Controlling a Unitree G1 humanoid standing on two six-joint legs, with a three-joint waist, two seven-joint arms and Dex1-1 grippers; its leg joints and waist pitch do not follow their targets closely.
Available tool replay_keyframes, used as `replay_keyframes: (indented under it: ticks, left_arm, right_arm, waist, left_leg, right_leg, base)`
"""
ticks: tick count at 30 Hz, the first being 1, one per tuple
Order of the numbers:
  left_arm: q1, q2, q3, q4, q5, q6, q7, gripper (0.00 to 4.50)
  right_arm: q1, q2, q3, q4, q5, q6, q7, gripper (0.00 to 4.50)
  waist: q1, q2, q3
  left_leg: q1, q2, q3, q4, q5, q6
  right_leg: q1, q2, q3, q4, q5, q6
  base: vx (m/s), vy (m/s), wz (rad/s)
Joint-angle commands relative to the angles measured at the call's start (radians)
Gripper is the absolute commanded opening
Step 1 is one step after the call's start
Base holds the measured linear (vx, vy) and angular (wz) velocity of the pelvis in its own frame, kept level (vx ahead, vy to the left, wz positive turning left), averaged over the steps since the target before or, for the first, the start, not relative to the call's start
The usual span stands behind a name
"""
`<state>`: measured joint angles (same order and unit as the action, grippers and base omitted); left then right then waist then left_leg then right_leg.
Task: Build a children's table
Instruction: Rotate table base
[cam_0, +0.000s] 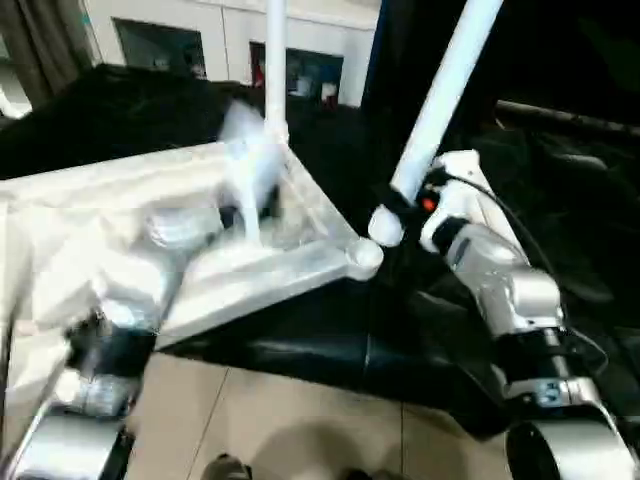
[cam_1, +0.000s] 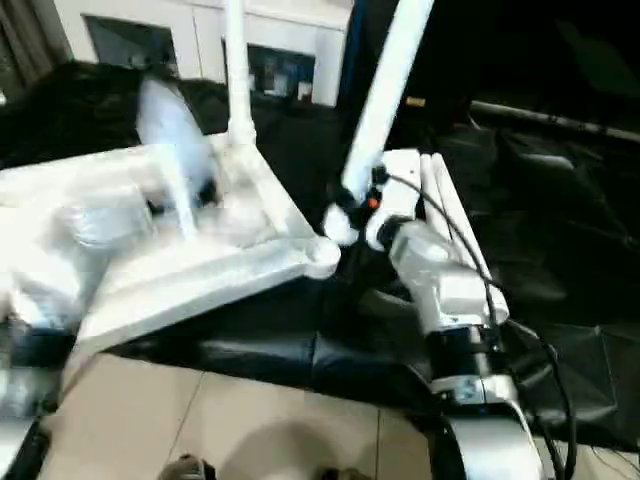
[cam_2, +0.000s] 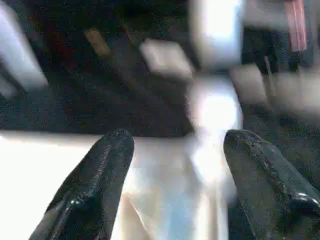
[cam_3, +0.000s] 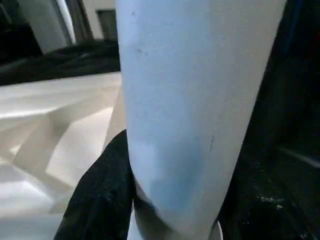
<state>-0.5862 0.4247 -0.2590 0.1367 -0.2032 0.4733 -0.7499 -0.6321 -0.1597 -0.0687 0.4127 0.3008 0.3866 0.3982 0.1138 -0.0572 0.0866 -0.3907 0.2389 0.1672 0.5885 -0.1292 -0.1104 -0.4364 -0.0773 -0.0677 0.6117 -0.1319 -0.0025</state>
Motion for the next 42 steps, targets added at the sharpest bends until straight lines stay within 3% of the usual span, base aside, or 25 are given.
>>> replay_keyframes:
  ticks: [1, 4, 9, 12, 13, 15, 16, 18, 19, 22, 24, 25, 27, 29, 30, 32, 34, 35, 36, 37, 38, 39, 40, 41, 42]
  left_arm:
    - [-0.013, 0.0, -0.049, 0.025, 0.036, -0.028, -0.032, 3.39]
    - [-0.023, -0.005, -0.078, 0.104, 0.059, -0.022, -0.007, 3.39]
    - [-0.045, -0.027, -0.08, 0.195, 0.089, -0.012, 0.002, 3.39]
    - [-0.062, -0.048, -0.056, 0.241, 0.1, -0.039, 0.033, 3.03]
    - [-0.062, -0.063, -0.023, 0.233, 0.091, -0.082, 0.07, 3.03]
    - [-0.054, -0.078, 0.021, 0.208, 0.083, -0.126, 0.133, 3.03]
    - [-0.046, -0.089, 0.052, 0.186, 0.074, -0.12, 0.177, 3.03]
    - [0.038, -0.145, 0.195, 0.039, 0.057, -0.214, 0.364, 3.03]
    - [0.085, -0.15, 0.219, -0.028, 0.066, -0.217, 0.395, 3.03]
    - [0.207, -0.196, 0.295, -0.186, 0.054, -0.126, 0.465, 3.03]
    - [0.342, -0.271, 0.332, -0.358, 0.052, -0.101, 0.537, 3.03]
    - [0.36, -0.284, 0.335, -0.38, 0.054, -0.1, 0.551, 3.03]
    - [0.413, -0.331, 0.337, -0.439, 0.059, -0.101, 0.602, 3.03]
    - [0.455, -0.325, 0.297, -0.455, 0.119, -0.118, 0.63, 3.03]
    - [0.465, -0.325, 0.275, -0.437, 0.129, -0.129, 0.643, 3.03]
    - [0.465, -0.327, 0.266, -0.423, 0.132, -0.136, 0.662, 3.03]
    - [0.462, -0.36, 0.269, -0.43, 0.131, -0.113, 0.67, 3.03]
    - [0.461, -0.368, 0.266, -0.433, 0.139, -0.101, 0.673, 3.03]
    - [0.461, -0.368, 0.266, -0.434, 0.139, -0.1, 0.674, 3.03]
    - [0.453, -0.381, 0.255, -0.444, 0.154, -0.089, 0.688, 3.03]
    - [0.45, -0.378, 0.243, -0.45, 0.158, -0.09, 0.687, 3.03]
    - [0.451, -0.377, 0.241, -0.451, 0.157, -0.088, 0.685, 3.03]
    - [0.459, -0.366, 0.233, -0.451, 0.165, -0.081, 0.689, 3.03]
    - [0.463, -0.364, 0.233, -0.45, 0.165, -0.079, 0.691, 3.03]
    - [0.465, -0.364, 0.234, -0.45, 0.164, -0.078, 0.693, 3.03]
  right_arm:
    - [-0.022, -0.013, 0.003, 0.007, -0.011, -0.025, 0.014, 1.88]
    - [-0.031, -0.02, 0.012, 0.019, -0.008, -0.038, 0.031, 1.88]
    - [-0.026, -0.022, 0.022, 0.004, -0.013, -0.029, 0.054, 1.88]
    - [-0.021, -0.016, 0.025, -0.004, -0.016, -0.026, 0.056, 1.88]
    - [-0.012, -0.012, 0.024, -0.02, -0.016, -0.024, 0.039, 1.88]
    - [-0.003, -0.012, 0.026, -0.039, -0.036, -0.03, 0.001, 1.88]
    - [0.003, -0.01, 0.026, -0.054, -0.04, -0.034, -0.012, 1.88]
    - [0.047, -0.018, 0.041, -0.159, -0.075, 0.002, -0.069, 1.88]
    - [0.074, -0.017, 0.044, -0.207, -0.088, 0.01, -0.089, 1.88]
    - [0.155, -0.024, 0.083, -0.318, -0.154, 0.004, -0.131, 1.88]
    - [0.239, -0.007, 0.1, -0.411, -0.187, 0.011, -0.175, 1.88]
    - [0.252, -0.003, 0.098, -0.422, -0.185, 0.012, -0.178, 1.88]
    - [0.288, 0.019, 0.083, -0.45, -0.163, 0.003, -0.187, 1.88]
    - [0.32, 0.047, 0.066, -0.46, -0.142, -0.017, -0.201, 1.88]
    - [0.333, 0.065, 0.055, -0.467, -0.119, -0.014, -0.208, 1.88]
    - [0.34, 0.071, 0.055, -0.479, -0.109, -0.006, -0.21, 1.88]
    - [0.359, 0.067, 0.077, -0.512, -0.121, 0.001, -0.203, 1.88]
    - [0.365, 0.063, 0.087, -0.522, -0.132, 0.001, -0.201, 1.88]
    - [0.365, 0.063, 0.087, -0.522, -0.131, 0.002, -0.201, 1.88]
    - [0.374, 0.058, 0.094, -0.539, -0.14, 0.007, -0.187, 1.88]
    - [0.376, 0.054, 0.094, -0.545, -0.141, 0.007, -0.181, 1.88]
    - [0.377, 0.054, 0.093, -0.546, -0.139, 0.008, -0.179, 1.88]
    - [0.376, 0.05, 0.093, -0.54, -0.132, 0.008, -0.174, 1.88]
    - [0.375, 0.05, 0.091, -0.535, -0.129, 0.003, -0.175, 1.88]
    - [0.375, 0.05, 0.09, -0.532, -0.128, -0.001, -0.177, 1.88]
  waist:
    - [0.0, 0.012, -0.101]
    - [-0.002, 0.01, -0.097]
    - [-0.004, 0.009, -0.095]
    - [-0.003, 0.015, -0.098]
    - [-0.002, 0.026, -0.098]
    - [0.0, 0.02, -0.101]
    - [0.001, 0.031, -0.1]
    - [-0.002, 0.026, -0.101]
    - [-0.003, 0.016, -0.102]
    - [-0.008, 0.019, -0.1]
    - [-0.013, 0.003, -0.099]
    - [-0.017, 0.011, -0.096]
    - [-0.025, 0.009, -0.094]
    - [-0.037, -0.001, -0.082]
    - [-0.039, -0.001, -0.08]
    - [-0.05, 0.008, -0.076]
    - [-0.061, 0.048, -0.068]
    - [-0.049, 0.064, -0.061]
    - [-0.027, 0.057, -0.047]
    - [0.038, 0.044, -0.055]
    - [-0.008, -0.028, -0.072]
    - [-0.03, -0.048, -0.042]
    - [-0.036, -0.029, -0.011]
    - [-0.045, -0.017, -0.023]
    - [-0.045, -0.002, -0.017]
  left_leg:
    - [0.025, -0.02, 0.015, -0.06, -0.29, -0.054]
    - [0.024, -0.023, 0.015, -0.062, -0.317, -0.054]
    - [0.026, -0.026, 0.014, -0.059, -0.343, -0.05]
    - [0.026, -0.024, 0.011, -0.06, -0.339, -0.05]
    - [0.026, -0.024, 0.01, -0.061, -0.344, -0.053]
    - [0.027, -0.022, 0.01, -0.06, -0.337, -0.056]
    - [0.028, -0.022, 0.008, -0.06, -0.343, -0.058]
    - [0.023, -0.02, 0.007, -0.06, -0.339, -0.058]
    - [0.02, -0.019, 0.011, -0.06, -0.308, -0.049]
    - [0.019, -0.021, 0.014, -0.059, -0.298, -0.04]
    - [0.018, -0.015, 0.015, -0.059, -0.312, -0.038]
    - [0.016, -0.014, 0.016, -0.061, -0.319, -0.03]
    - [0.028, -0.022, 0.019, -0.055, -0.396, -0.018]
    - [0.036, -0.033, 0.012, -0.044, -0.477, -0.009]
    - [0.037, -0.034, 0.009, -0.041, -0.485, -0.012]
    - [0.042, -0.036, 0.002, -0.04, -0.524, -0.018]
    - [0.048, -0.006, -0.021, -0.076, -0.642, -0.013]
    - [-0.007, 0.057, -0.04, -0.164, -0.849, -0.019]
    - [-0.048, 0.064, -0.026, -0.192, -0.939, -0.029]
    - [-0.123, -0.033, -0.002, -0.18, -0.896, 0.022]
    - [-0.005, -0.054, 0.013, 0.059, -0.536, 0.044]
    - [0.006, -0.083, -0.051, 0.255, -0.2, 0.089]
    - [-0.013, -0.067, -0.074, 0.289, -0.244, 0.094]
    - [-0.013, -0.059, -0.097, 0.31, -0.284, 0.074]
    - [0.021, -0.062, -0.102, 0.308, -0.337, 0.065]
  right_leg:
    - [0.055, -0.038, 0.029, -0.067, -0.343, -0.099]
    - [0.057, -0.038, 0.028, -0.07, -0.363, -0.107]
    - [0.055, -0.041, 0.024, -0.087, -0.48, -0.066]
    - [0.055, -0.041, 0.024, -0.084, -0.452, -0.078]
    - [0.055, -0.039, 0.024, -0.081, -0.427, -0.088]
    - [0.057, -0.038, 0.025, -0.077, -0.371, -0.112]
    - [0.058, -0.038, 0.025, -0.073, -0.366, -0.118]
    - [0.065, -0.038, 0.026, -0.069, -0.342, -0.123]
    - [0.066, -0.035, 0.025, -0.067, -0.303, -0.125]
    - [0.062, -0.03, 0.027, -0.066, -0.307, -0.111]
    - [0.063, -0.032, 0.027, -0.07, -0.354, -0.095]
    - [0.059, -0.032, 0.029, -0.075, -0.365, -0.085]
    - [0.041, -0.02, 0.023, -0.095, -0.47, -0.05]
    - [0.024, -0.017, -0.003, -0.136, -0.675, 0.045]
    - [0.024, -0.017, -0.009, -0.141, -0.697, 0.06]
    - [0.027, -0.012, -0.032, -0.162, -0.739, 0.088]
    - [0.058, -0.003, -0.066, -0.167, -0.672, 0.068]
    - [0.143, -0.002, -0.051, 0.027, -0.422, -0.011]
    - [0.16, -0.005, -0.042, 0.105, -0.321, -0.032]
    - [0.198, 0.013, -0.012, 0.158, -0.433, -0.014]
    - [0.095, -0.125, 0.06, -0.005, -1.136, 0.042]
    - [0.023, -0.182, 0.052, -0.176, -1.444, -0.057]
    - [0.067, -0.234, 0.058, -0.171, -1.433, -0.096]
    - [0.107, -0.258, 0.027, -0.152, -1.427, -0.113]
    - [0.117, -0.251, 0.001, -0.149, -1.388, -0.133]
  base:
    - [0.0, 0.0, 0.0]
    - [0.0, 0.0, 0.0]
    - [0.0, 0.0, 0.0]
    - [0.0, 0.0, 0.0]
    - [0.0, 0.0, 0.0]
    - [0.0, 0.0, 0.0]
    - [0.0, 0.0, 0.0]
    - [0.0, 0.0, 0.0]
    - [0.0, 0.0, 0.0]
    - [0.0, 0.0, 0.0]
    - [0.0, 0.0, 0.0]
    - [0.0, 0.0, 0.0]
    - [0.0, 0.0, 0.0]
    - [-0.027, -0.001, 0.0]
    - [-0.053, -0.002, -0.01]
    - [-0.056, 0.012, -0.08]
    - [-0.05, 0.035, -0.12]
    - [-0.108, 0.028, -0.03]
    - [-0.108, 0.028, -0.03]
    - [-0.098, -0.014, 0.26]
    - [-0.073, -0.048, 0.56]
    - [-0.073, -0.048, 0.56]
    - [-0.05, -0.033, 0.59]
    - [0.028, 0.074, 0.66]
    - [0.028, 0.074, 0.66]
